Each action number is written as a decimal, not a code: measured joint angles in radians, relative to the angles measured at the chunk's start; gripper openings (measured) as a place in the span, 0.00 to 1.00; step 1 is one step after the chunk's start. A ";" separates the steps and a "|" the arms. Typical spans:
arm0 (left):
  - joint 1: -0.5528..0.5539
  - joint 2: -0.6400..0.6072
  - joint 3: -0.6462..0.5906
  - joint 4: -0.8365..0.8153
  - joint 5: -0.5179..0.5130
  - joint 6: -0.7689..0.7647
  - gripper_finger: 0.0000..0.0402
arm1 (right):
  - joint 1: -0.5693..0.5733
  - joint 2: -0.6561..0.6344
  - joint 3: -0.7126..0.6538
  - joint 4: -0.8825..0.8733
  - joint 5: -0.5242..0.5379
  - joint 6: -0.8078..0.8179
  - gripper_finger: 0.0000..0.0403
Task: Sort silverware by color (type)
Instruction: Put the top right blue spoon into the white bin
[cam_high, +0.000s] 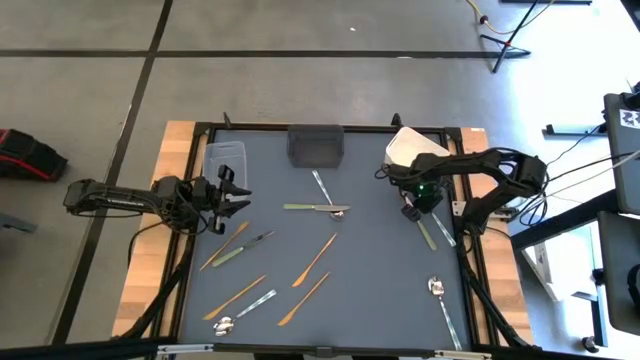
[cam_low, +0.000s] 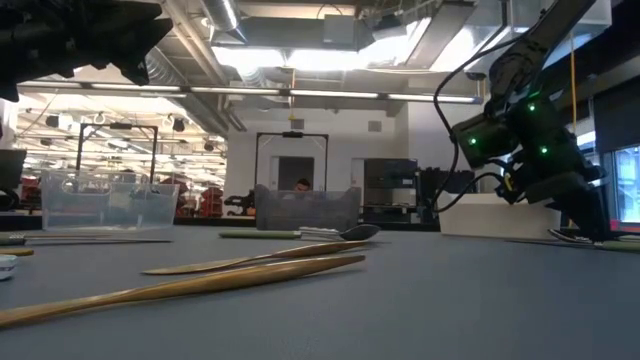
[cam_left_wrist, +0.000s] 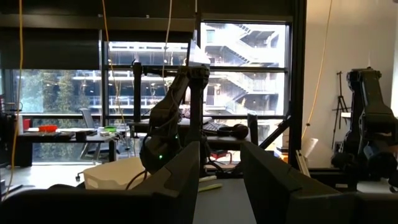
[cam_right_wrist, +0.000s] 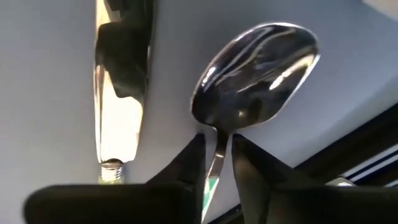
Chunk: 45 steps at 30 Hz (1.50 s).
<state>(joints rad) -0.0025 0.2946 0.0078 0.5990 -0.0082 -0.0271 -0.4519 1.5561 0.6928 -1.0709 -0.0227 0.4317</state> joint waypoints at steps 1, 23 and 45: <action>0.000 0.000 0.000 0.000 0.000 0.000 0.28 | 0.000 0.004 0.001 0.001 -0.002 -0.008 0.14; 0.000 0.000 0.000 0.000 -0.035 0.000 0.28 | 0.149 -0.194 0.224 -0.164 0.018 -0.023 0.00; 0.000 0.014 0.000 0.016 -0.079 -0.076 0.28 | 0.195 -0.323 0.359 0.161 0.824 -0.306 0.00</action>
<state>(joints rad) -0.0025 0.3084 0.0078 0.6147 -0.0875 -0.1032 -0.2573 1.2331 1.0519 -0.9104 0.8009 0.1255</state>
